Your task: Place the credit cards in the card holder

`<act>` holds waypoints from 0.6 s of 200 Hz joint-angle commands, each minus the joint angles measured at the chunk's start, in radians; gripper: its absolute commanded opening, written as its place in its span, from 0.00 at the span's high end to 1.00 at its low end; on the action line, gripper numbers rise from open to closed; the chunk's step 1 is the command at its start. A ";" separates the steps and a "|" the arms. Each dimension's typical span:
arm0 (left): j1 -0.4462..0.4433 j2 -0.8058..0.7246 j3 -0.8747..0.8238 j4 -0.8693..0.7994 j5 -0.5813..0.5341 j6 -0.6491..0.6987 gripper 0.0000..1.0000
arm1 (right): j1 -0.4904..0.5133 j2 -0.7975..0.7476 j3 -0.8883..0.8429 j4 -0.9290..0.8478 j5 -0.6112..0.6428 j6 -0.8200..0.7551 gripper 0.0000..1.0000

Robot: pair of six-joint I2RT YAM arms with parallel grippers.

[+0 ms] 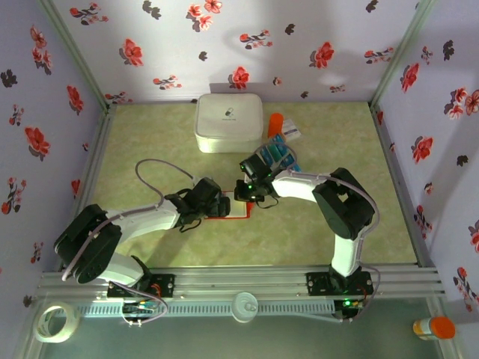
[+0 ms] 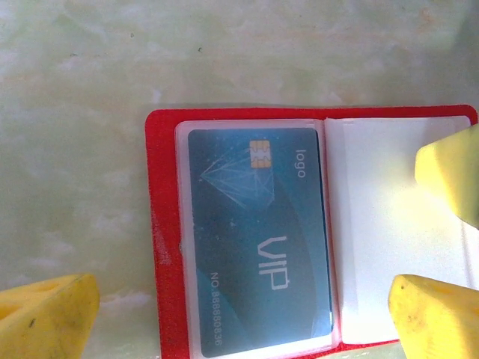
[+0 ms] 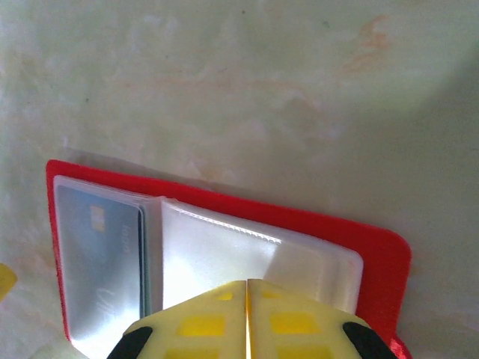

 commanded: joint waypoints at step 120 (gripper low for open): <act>-0.012 0.014 0.000 0.009 -0.011 -0.017 0.00 | -0.033 -0.050 0.050 -0.115 0.064 -0.084 0.91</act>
